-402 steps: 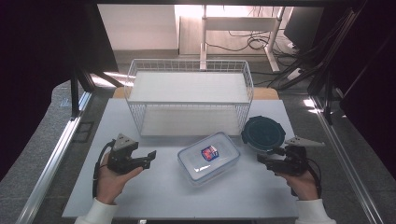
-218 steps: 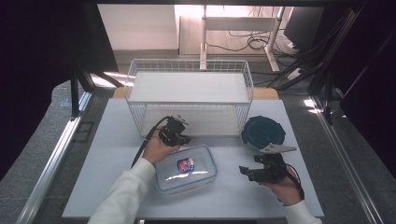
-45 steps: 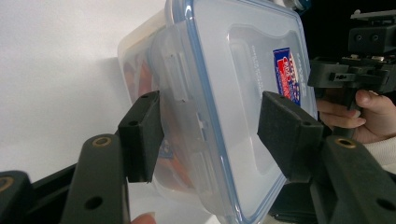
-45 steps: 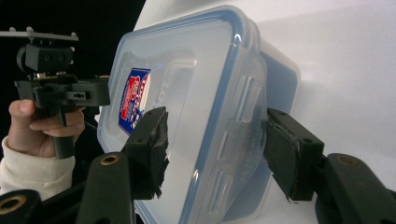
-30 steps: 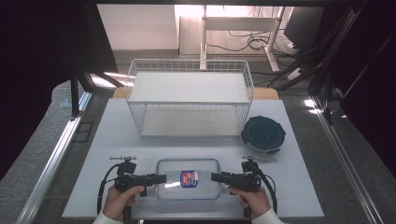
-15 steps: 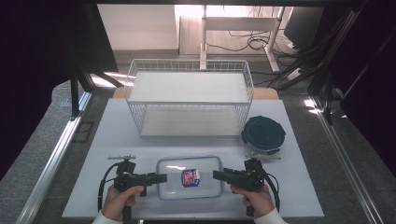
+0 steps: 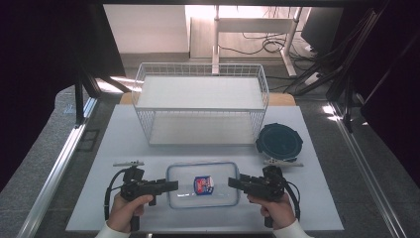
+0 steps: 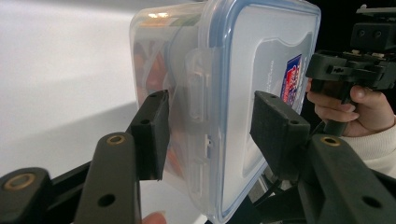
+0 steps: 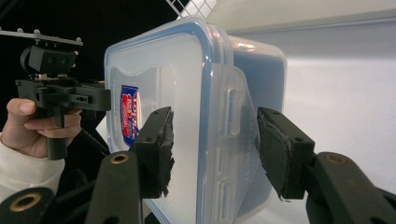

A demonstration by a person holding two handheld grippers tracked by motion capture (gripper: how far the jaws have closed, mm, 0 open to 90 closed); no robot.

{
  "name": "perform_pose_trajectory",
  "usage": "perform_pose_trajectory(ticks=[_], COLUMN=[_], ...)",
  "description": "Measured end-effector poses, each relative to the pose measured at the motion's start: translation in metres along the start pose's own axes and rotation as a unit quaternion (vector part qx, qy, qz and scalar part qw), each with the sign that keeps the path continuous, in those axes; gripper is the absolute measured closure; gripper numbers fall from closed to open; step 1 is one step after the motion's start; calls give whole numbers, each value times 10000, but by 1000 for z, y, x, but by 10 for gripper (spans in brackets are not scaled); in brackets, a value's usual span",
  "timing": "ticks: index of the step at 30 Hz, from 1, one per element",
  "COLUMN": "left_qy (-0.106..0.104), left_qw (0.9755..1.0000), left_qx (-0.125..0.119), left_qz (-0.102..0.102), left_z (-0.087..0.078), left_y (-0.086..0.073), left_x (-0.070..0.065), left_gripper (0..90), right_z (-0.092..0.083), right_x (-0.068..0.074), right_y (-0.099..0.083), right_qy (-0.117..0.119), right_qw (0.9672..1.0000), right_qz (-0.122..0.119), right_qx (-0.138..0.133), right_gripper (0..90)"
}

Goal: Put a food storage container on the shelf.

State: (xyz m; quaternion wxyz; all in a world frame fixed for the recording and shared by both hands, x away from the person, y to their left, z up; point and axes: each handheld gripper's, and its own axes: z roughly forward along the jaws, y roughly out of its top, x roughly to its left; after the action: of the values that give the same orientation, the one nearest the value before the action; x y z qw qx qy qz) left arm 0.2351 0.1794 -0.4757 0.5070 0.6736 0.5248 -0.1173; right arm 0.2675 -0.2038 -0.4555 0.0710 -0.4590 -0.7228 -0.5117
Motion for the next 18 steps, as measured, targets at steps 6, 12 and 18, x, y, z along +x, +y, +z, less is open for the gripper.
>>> perform_pose_trajectory(ticks=[6, 12, 18], left_qy=[29, -6, 12], left_qw=[9998, 9995, 9991], left_qx=[-65, -132, -180], left_qz=[192, 280, 391], left_z=[-3, -4, -8], left_y=[12, 23, 34], left_x=[-9, -15, -22], left_gripper=[482, 482, 481], right_z=[-5, -12, -15], right_x=[4, 8, 11], right_y=[7, 18, 27], right_qy=[-3, -34, -34], right_qw=[9999, 9995, 9992], right_qz=[-88, -250, -304], right_qx=[-95, -195, -276], right_gripper=[472, 472, 473])
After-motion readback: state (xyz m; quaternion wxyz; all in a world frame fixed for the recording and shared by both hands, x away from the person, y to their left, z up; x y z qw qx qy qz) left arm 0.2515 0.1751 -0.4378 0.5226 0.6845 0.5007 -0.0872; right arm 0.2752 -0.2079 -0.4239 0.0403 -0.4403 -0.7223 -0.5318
